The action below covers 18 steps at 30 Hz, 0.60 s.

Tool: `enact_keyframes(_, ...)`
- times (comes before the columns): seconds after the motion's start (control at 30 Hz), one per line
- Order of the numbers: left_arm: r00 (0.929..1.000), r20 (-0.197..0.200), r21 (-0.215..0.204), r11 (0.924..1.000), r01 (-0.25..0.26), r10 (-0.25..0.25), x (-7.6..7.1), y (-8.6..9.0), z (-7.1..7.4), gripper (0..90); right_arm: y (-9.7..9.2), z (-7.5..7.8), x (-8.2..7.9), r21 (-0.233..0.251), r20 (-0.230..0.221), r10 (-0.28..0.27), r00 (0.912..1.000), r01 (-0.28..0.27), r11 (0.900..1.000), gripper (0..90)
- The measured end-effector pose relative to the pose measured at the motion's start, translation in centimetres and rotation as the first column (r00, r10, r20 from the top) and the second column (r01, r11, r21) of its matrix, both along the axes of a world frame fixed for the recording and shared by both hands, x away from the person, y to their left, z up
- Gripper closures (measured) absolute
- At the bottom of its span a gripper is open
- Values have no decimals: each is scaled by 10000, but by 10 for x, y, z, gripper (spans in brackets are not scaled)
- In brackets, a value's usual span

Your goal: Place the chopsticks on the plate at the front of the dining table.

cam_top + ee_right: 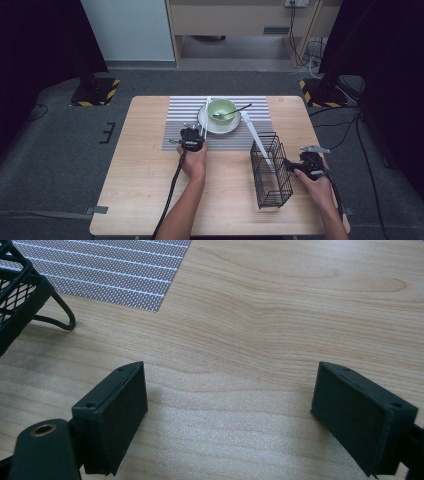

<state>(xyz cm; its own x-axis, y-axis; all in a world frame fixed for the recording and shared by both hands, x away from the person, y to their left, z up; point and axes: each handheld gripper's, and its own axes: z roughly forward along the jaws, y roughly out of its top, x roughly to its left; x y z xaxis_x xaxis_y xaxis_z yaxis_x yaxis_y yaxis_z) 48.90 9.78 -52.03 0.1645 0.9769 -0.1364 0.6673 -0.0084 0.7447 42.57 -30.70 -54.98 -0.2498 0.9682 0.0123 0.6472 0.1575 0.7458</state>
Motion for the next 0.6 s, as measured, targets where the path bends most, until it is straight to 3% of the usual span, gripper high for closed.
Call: enact_keyframes(0.6,10000,14,-121,9999,-4,4,1,-1,-1,836,0,0,0,-14,9,8,10000,-8,10000,146)
